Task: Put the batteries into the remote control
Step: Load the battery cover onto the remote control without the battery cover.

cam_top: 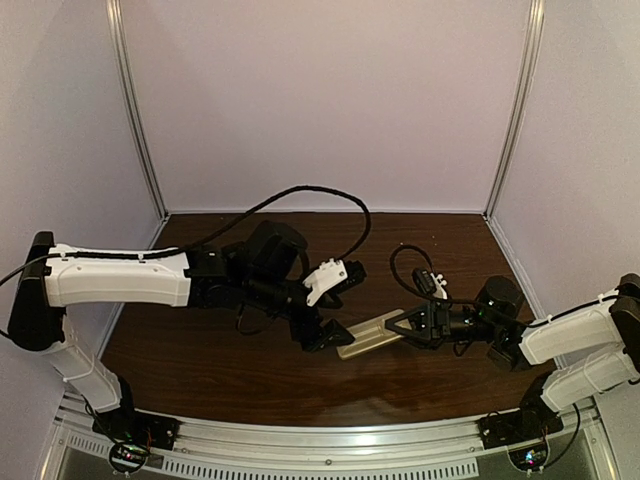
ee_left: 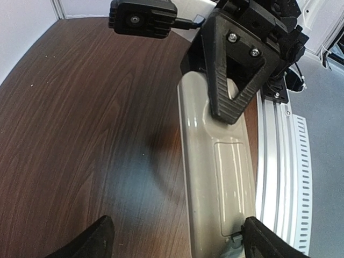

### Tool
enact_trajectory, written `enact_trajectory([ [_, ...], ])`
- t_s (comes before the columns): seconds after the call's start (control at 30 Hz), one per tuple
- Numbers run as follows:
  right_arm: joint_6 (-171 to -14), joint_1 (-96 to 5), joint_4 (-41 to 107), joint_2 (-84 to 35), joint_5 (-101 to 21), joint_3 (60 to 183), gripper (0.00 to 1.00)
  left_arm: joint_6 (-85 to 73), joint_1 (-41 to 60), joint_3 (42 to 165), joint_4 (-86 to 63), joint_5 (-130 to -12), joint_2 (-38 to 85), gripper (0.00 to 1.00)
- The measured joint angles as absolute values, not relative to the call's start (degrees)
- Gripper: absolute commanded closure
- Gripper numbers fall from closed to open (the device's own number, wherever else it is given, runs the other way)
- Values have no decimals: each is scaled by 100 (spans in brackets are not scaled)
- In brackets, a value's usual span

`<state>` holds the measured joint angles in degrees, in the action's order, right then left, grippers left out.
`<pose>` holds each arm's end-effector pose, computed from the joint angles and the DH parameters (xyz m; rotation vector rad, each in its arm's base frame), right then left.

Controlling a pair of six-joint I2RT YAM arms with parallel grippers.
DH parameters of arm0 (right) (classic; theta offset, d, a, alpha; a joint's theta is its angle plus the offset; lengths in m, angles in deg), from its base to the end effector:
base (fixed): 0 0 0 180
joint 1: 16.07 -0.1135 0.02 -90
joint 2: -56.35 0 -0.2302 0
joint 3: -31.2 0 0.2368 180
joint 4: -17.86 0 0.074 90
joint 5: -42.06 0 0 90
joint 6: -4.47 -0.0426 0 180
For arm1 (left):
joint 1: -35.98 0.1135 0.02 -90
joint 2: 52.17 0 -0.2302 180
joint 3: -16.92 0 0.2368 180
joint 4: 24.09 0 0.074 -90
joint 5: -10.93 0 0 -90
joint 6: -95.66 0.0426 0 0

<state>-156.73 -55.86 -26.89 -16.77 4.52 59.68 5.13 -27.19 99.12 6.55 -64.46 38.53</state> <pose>0.1487 0.1678 0.1676 -0.3826 2.0508 2.0666 0.1467 -0.3139 0.2360 1.3590 1.9548 -0.8550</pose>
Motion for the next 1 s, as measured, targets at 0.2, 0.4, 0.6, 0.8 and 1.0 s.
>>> enact_trajectory([
  [0.2,-15749,-5586,-2728,-1677,481,5968,100,399,-2702,10159,670,-6384,4080,21],
  [0.4,-15793,-5586,-2717,-1677,474,5968,100,342,-2702,10295,694,-6334,4216,27],
  [0.6,-15745,-5586,-2579,-1623,485,5968,100,338,-2702,10328,699,-6164,4294,35],
  [0.8,-15341,-5586,-1998,-1317,496,6009,100,286,-2702,10472,740,-5915,4491,42],
  [1.0,-15096,-5586,-1683,-1231,518,6101,100,154,-2702,10638,734,-5724,4666,50],
])
